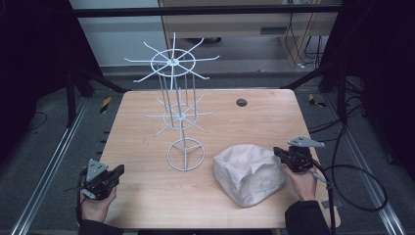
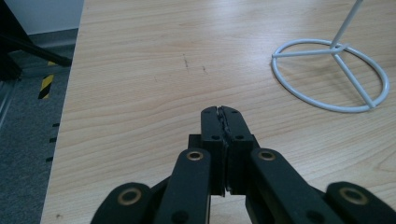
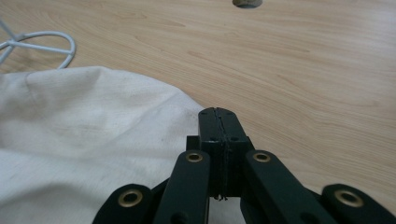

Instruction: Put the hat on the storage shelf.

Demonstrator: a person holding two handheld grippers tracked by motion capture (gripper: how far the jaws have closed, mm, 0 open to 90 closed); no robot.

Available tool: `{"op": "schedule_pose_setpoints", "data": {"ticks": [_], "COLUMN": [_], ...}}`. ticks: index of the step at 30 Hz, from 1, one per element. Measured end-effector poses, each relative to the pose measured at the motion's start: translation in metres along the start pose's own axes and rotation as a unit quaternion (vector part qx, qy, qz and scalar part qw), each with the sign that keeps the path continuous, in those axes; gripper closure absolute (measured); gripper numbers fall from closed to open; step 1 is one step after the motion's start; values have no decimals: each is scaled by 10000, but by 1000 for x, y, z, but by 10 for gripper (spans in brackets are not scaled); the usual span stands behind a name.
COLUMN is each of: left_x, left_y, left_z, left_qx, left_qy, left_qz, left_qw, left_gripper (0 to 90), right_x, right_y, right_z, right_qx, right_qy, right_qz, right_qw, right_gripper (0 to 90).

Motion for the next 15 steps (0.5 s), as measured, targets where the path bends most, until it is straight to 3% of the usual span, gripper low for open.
{"op": "schedule_pose_setpoints", "data": {"ticks": [5, 11, 15], "left_x": [0, -1, -1], "left_y": [3, 3, 3], "left_z": [0, 0, 0], "left_qx": [-35, -23, -26], "left_qy": [13, -32, -32], "left_qz": [-8, -20, -16], "left_qw": [10000, 10000, 10000], "left_gripper": [886, 886, 885], "right_x": [15, 3, -9], "right_y": [0, 4, 7], "right_z": [-2, -10, -20], "right_qx": [-91, -326, -298], "right_qy": [380, 600, 649], "right_qz": [5, 19, 82], "right_qw": [9992, 9977, 9974], "right_gripper": [900, 900, 900]}}
Point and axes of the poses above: each handheld gripper's, and its own axes: x roughly forward along the jaws, z roughly out of its top, y roughly to its left, the point moved 1 cm from there along x, roughly forward along the jaws, and after that the axes turned 7 degrees about -x, right-handed, at the moved point
